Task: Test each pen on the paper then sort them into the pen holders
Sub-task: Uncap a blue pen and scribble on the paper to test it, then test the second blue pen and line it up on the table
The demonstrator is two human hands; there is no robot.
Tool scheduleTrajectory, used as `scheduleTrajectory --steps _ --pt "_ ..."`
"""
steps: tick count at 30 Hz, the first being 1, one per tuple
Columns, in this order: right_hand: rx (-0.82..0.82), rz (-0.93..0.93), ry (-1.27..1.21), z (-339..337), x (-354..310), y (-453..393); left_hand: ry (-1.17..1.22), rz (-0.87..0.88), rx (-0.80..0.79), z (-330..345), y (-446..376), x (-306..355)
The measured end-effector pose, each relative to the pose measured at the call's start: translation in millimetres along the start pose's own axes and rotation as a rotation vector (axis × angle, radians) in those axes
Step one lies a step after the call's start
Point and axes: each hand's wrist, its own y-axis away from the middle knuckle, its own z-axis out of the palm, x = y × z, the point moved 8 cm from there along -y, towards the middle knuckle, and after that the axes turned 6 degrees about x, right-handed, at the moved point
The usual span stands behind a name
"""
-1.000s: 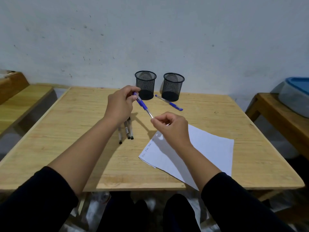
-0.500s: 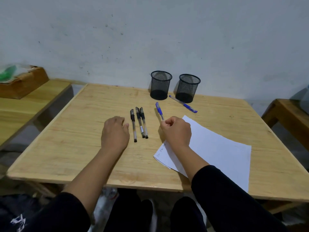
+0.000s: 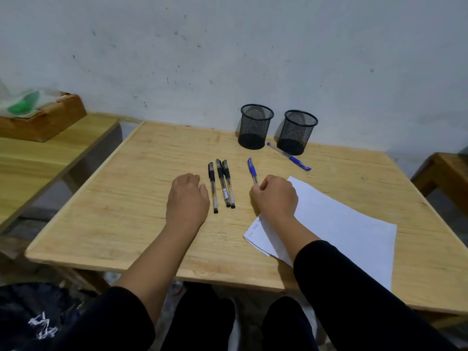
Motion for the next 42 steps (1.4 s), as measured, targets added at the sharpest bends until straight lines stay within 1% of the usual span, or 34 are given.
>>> scheduleTrajectory --steps 3,7,13,18,24,31,34,37,42 --pt "-0.005 -0.066 0.043 -9.0 -2.9 -2.7 -0.021 0.014 -0.028 0.6 -0.1 0.3" --pt "-0.081 -0.227 0.14 -22.4 -6.8 -6.2 -0.052 0.015 -0.063 -4.3 -5.0 10.7" --pt "-0.132 -0.34 0.21 -41.8 -1.6 -11.2 -0.104 0.181 -0.088 -1.7 -6.6 77.9" --pt "-0.086 -0.29 0.217 -52.4 13.9 -29.5 -0.207 0.354 -0.134 17.5 -2.5 136.0" --pt "-0.044 -0.236 0.194 -59.6 42.7 -58.4 -0.212 0.421 -0.192 58.5 -18.5 175.5" --pt "-0.07 -0.171 0.147 -42.2 73.1 -93.5 -0.159 0.575 -0.183 110.8 -42.4 201.4" --pt "-0.065 -0.165 0.106 -33.8 80.7 -101.6 -0.148 0.617 -0.213 126.2 -51.7 210.3" --pt "-0.046 -0.181 0.06 -28.4 82.8 -106.3 -0.113 0.651 -0.215 129.6 -58.6 216.7" --pt "0.0 -0.188 -0.017 -36.8 83.0 -110.2 -0.056 0.645 -0.222 125.9 -61.5 221.7"
